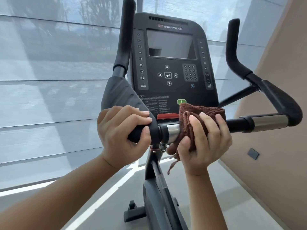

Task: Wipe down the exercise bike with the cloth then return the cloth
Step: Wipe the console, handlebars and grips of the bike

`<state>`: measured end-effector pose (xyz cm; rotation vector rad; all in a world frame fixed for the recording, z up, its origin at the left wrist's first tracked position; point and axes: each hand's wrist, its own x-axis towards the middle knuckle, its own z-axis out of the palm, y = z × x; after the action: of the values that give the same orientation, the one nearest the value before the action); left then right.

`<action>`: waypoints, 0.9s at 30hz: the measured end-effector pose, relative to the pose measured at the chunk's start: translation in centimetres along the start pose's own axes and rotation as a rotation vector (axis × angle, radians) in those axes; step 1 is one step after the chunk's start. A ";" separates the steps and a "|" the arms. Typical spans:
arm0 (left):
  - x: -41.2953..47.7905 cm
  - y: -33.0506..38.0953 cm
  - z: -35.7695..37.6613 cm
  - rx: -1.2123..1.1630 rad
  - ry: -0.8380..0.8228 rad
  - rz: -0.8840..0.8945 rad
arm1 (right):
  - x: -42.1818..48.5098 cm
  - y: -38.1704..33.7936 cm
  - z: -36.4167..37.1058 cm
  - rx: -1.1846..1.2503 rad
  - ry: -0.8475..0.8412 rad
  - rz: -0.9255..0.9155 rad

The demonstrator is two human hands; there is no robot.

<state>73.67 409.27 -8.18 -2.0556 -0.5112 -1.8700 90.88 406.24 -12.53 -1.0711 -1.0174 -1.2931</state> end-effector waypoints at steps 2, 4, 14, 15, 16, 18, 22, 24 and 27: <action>0.0 -0.2 0.1 0.003 0.018 0.012 | 0.5 1.9 -0.6 -0.005 -0.063 0.058; 0.0 -0.3 0.2 0.002 0.037 0.027 | 1.3 2.7 -1.2 0.001 -0.149 0.114; -0.2 -0.3 -0.4 -0.007 0.007 0.033 | 5.2 -4.1 -2.6 0.070 -0.624 0.060; -0.2 -0.4 -0.4 -0.014 -0.007 0.034 | 5.6 -3.5 -2.6 0.087 -0.647 0.044; -0.2 -0.5 -0.5 -0.022 -0.022 0.033 | 5.9 -2.7 -2.7 0.096 -0.674 0.039; -0.2 -0.5 -0.7 -0.034 -0.033 0.036 | 6.5 -0.6 -3.1 0.070 -0.721 0.081; -0.1 -0.7 -0.5 -0.037 -0.005 0.059 | 7.4 3.1 -3.9 -0.015 -0.796 0.290; -0.1 -0.8 -0.3 -0.045 0.016 0.068 | 7.3 3.4 -3.9 -0.040 -0.791 0.335; -0.2 -1.1 0.1 -0.055 0.061 0.087 | 6.3 1.9 -3.7 -0.052 -0.734 0.360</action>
<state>73.22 410.23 -8.36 -2.0137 -0.3536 -1.9096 92.88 401.20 -7.21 -1.7406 -1.2429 -0.6311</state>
